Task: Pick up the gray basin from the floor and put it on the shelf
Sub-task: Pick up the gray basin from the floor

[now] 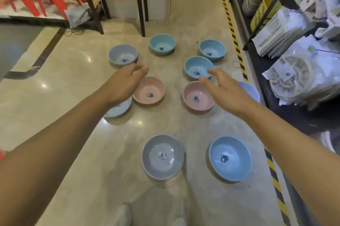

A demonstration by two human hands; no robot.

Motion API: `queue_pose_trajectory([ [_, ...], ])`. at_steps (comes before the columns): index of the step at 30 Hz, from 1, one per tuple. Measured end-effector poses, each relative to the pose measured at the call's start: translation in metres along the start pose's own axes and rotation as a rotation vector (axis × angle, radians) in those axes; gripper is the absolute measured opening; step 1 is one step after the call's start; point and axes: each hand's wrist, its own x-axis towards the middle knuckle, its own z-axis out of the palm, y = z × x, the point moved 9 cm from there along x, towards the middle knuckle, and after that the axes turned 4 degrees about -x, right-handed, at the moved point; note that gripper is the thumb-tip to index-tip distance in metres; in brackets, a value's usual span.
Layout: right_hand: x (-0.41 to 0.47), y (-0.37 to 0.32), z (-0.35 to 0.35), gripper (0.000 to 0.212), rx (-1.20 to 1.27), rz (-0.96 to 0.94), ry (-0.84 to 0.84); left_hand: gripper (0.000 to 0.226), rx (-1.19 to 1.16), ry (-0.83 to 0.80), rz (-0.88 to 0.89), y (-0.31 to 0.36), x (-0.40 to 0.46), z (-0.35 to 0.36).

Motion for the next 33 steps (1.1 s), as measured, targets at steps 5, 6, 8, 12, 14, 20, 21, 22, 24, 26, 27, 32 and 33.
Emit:
queue_pose_trajectory([
  [5, 0.034, 0.095, 0.128, 0.054, 0.030, 0.052, -0.056, 0.047, -0.016, -0.018, -0.053, -0.127, 0.031, 0.092],
  [6, 0.039, 0.117, 0.156, 0.046, 0.020, 0.069, -0.067, 0.042, -0.010, -0.034, -0.069, -0.154, 0.036, 0.113],
  [8, 0.050, 0.160, 0.213, 0.043, 0.040, 0.097, -0.091, 0.048, -0.039, -0.073, -0.119, -0.210, 0.047, 0.152],
  [12, 0.062, 0.254, 0.314, 0.076, 0.083, 0.238, -0.123, 0.063, -0.022, -0.088, -0.154, -0.303, 0.052, 0.218],
  [14, 0.068, 0.306, 0.365, 0.081, 0.094, 0.304, -0.133, 0.058, -0.028, -0.093, -0.128, -0.348, 0.055, 0.256],
  [20, 0.069, 0.433, 0.487, 0.092, 0.113, 0.477, -0.180, 0.066, -0.076, -0.184, -0.385, -0.500, 0.059, 0.356],
  [21, 0.070, 0.449, 0.500, 0.094, 0.119, 0.497, -0.177, 0.067, -0.085, -0.188, -0.415, -0.518, 0.059, 0.367],
  [22, 0.070, 0.463, 0.513, 0.094, 0.126, 0.517, -0.176, 0.068, -0.099, -0.194, -0.456, -0.535, 0.059, 0.378],
  [24, 0.067, 0.484, 0.536, 0.095, 0.158, 0.552, -0.183, 0.069, -0.129, -0.197, -0.540, -0.564, 0.055, 0.396],
  [26, 0.065, 0.502, 0.558, 0.097, 0.208, 0.589, -0.204, 0.070, -0.142, -0.204, -0.602, -0.588, 0.049, 0.412],
  [27, 0.063, 0.509, 0.569, 0.098, 0.227, 0.609, -0.221, 0.070, -0.138, -0.216, -0.633, -0.599, 0.043, 0.419],
  [32, 0.039, 0.532, 0.614, 0.089, 0.245, 0.730, -0.297, 0.050, -0.175, -0.313, -0.770, -0.639, 0.009, 0.447],
  [33, 0.035, 0.533, 0.619, 0.085, 0.240, 0.739, -0.314, 0.045, -0.190, -0.312, -0.778, -0.641, 0.006, 0.448],
])
